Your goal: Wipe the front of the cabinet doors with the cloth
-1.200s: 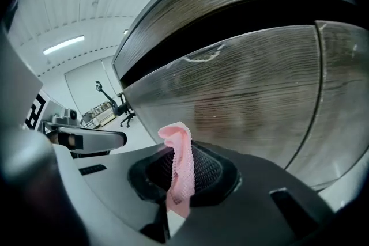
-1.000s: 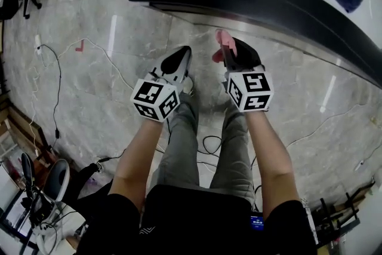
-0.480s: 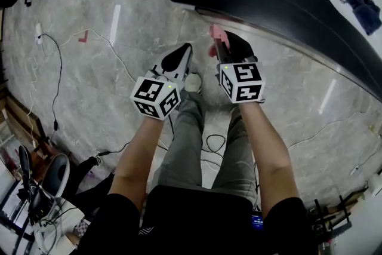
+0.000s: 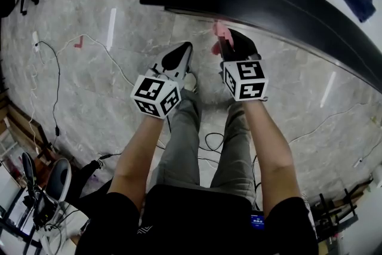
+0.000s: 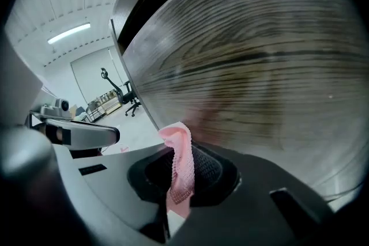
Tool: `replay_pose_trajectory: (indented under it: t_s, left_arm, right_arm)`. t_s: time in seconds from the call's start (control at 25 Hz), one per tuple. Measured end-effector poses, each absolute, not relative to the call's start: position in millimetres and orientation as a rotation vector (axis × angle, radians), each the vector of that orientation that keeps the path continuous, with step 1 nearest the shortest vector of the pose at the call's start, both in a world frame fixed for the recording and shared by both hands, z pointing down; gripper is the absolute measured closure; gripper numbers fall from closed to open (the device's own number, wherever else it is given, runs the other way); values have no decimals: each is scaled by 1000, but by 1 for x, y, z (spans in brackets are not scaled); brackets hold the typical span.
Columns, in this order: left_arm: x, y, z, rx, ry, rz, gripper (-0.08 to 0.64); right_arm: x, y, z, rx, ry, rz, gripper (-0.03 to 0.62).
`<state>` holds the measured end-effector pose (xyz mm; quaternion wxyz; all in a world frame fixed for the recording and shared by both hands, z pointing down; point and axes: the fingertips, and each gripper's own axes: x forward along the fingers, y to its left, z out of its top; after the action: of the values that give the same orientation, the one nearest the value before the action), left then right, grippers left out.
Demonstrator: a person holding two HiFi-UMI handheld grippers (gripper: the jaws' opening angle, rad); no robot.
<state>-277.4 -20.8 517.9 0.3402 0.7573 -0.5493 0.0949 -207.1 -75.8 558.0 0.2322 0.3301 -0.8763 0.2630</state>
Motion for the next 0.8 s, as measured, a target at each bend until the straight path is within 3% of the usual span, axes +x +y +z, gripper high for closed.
replay_pose_trajectory:
  t_s: [0.8]
  left_arm:
    - [-122, -37, 523, 2085, -1244, 295, 551]
  right_arm:
    - [-27, -92, 564, 1155, -2304, 757, 545]
